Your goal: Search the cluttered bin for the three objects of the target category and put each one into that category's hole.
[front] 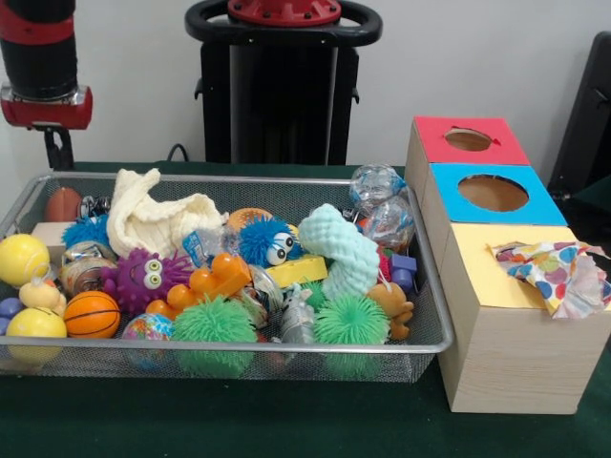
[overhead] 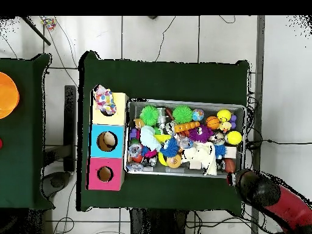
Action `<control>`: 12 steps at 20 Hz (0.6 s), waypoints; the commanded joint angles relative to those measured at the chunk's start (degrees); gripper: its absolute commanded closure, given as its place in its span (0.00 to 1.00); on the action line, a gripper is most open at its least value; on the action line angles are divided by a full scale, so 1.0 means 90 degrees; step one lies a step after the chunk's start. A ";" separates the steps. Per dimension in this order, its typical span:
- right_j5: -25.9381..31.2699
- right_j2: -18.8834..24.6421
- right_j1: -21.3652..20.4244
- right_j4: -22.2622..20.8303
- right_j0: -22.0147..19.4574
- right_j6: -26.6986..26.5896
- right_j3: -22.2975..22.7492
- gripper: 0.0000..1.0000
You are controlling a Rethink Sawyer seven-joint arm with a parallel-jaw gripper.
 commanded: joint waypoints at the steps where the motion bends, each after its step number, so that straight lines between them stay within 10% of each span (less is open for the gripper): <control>1: 0.0555 0.0381 -0.0660 0.1110 0.0750 0.2028 -0.0394 1.00; 12: 0.1200 -0.0144 -0.2240 0.1450 0.1260 0.1498 0.0645 1.00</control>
